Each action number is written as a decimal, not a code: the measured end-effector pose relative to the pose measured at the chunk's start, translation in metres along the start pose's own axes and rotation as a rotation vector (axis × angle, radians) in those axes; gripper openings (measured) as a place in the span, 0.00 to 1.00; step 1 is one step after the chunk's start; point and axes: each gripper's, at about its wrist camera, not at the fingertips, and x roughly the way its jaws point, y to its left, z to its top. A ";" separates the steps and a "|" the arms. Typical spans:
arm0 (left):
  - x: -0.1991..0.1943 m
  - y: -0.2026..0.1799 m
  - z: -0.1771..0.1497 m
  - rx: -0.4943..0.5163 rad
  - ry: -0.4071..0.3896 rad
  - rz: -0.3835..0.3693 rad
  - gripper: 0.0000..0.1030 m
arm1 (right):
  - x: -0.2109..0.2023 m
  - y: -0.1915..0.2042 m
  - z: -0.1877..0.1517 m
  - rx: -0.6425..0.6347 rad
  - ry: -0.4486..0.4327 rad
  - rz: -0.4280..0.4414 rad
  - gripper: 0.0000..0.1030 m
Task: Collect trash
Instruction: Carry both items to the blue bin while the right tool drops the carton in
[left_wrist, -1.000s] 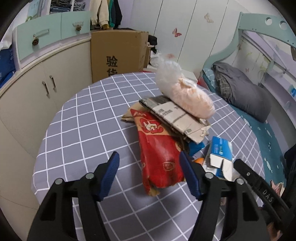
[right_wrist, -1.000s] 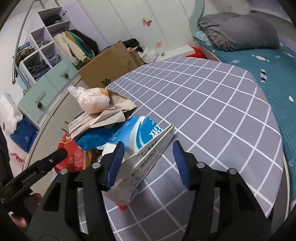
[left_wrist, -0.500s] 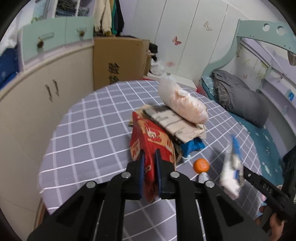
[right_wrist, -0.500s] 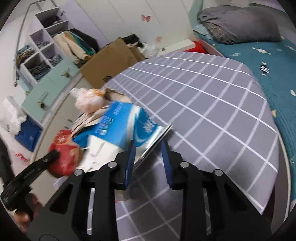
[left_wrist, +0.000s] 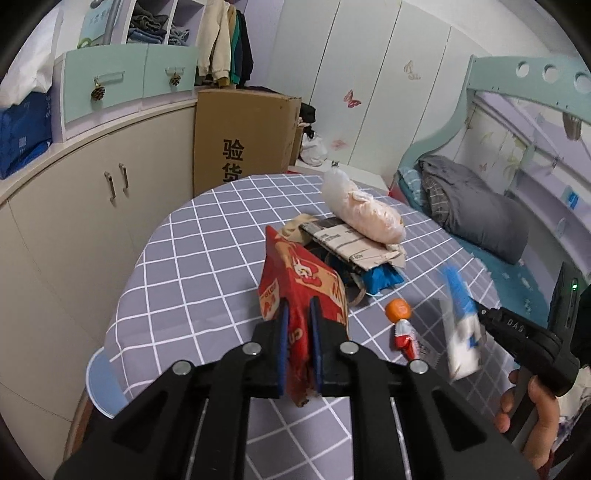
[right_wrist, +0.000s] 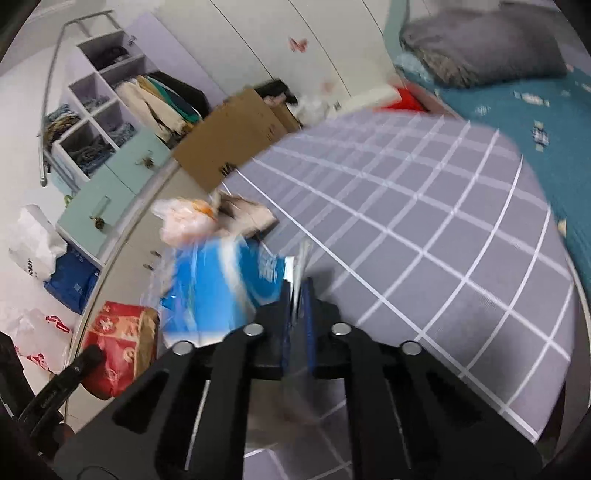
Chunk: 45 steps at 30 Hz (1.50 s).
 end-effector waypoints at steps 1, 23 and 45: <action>-0.004 0.003 0.000 -0.008 -0.009 -0.012 0.10 | -0.007 0.006 0.002 -0.022 -0.029 0.002 0.05; -0.102 0.172 -0.035 -0.218 -0.171 0.248 0.10 | 0.051 0.286 -0.096 -0.414 0.140 0.370 0.05; -0.077 0.406 -0.107 -0.577 -0.013 0.630 0.10 | 0.230 0.413 -0.244 -0.532 0.313 0.462 0.65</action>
